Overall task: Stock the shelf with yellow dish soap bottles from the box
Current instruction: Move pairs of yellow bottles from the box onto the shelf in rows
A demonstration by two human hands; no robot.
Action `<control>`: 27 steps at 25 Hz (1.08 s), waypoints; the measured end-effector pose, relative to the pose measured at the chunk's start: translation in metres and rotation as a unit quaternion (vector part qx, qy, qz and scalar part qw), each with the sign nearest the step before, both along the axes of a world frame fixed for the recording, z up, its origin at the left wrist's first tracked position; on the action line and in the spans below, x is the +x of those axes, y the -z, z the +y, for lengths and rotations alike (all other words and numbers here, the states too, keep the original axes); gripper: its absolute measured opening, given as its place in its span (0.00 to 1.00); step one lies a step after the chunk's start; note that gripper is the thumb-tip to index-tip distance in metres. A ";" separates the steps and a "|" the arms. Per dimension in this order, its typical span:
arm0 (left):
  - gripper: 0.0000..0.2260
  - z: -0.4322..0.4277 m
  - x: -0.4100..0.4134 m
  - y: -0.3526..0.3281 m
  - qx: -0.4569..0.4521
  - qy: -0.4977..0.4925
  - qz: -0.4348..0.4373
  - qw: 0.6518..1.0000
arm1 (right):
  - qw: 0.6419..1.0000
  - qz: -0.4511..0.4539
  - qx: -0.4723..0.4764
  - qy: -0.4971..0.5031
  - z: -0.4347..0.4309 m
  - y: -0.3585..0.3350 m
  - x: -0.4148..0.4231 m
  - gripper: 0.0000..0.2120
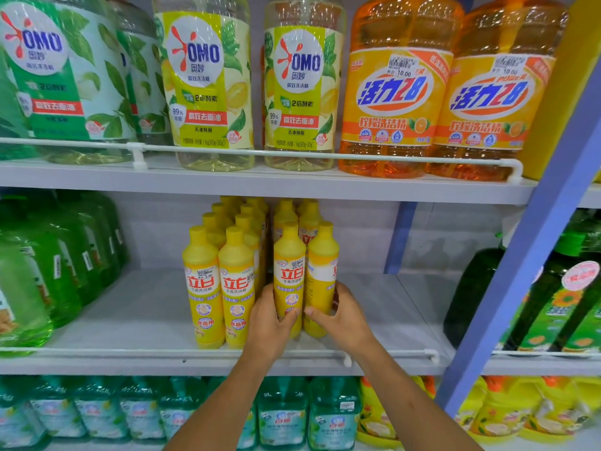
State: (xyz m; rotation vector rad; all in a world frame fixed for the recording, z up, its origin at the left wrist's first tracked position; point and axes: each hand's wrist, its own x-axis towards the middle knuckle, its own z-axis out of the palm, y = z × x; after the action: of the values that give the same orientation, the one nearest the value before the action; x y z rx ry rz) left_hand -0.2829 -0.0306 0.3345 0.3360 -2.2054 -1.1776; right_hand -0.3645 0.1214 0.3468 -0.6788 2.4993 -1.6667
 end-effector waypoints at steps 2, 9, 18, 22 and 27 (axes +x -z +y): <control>0.25 0.000 0.000 0.000 -0.005 -0.002 -0.007 1.000 | 1.000 -0.015 0.015 -0.003 0.003 0.001 -0.001 0.29; 0.22 0.003 0.002 -0.003 0.000 -0.032 -0.039 0.999 | 0.996 0.015 0.077 0.038 -0.006 0.006 0.001 0.28; 0.22 0.007 -0.011 0.005 -0.016 -0.065 -0.021 0.998 | 0.986 0.008 0.128 0.102 -0.018 0.007 -0.007 0.25; 0.22 0.009 -0.025 0.003 -0.043 -0.096 -0.046 0.993 | 0.982 0.020 0.138 0.130 -0.029 0.009 -0.015 0.24; 0.17 0.004 -0.044 0.005 -0.026 -0.121 -0.058 0.991 | 0.978 0.043 0.140 0.150 -0.043 0.017 -0.028 0.26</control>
State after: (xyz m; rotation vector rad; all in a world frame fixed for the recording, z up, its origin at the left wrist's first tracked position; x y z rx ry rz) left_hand -0.3265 -0.0269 0.3292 0.6466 -2.2145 -0.9890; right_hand -0.3926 0.0779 0.3298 -0.3667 2.9419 -1.3379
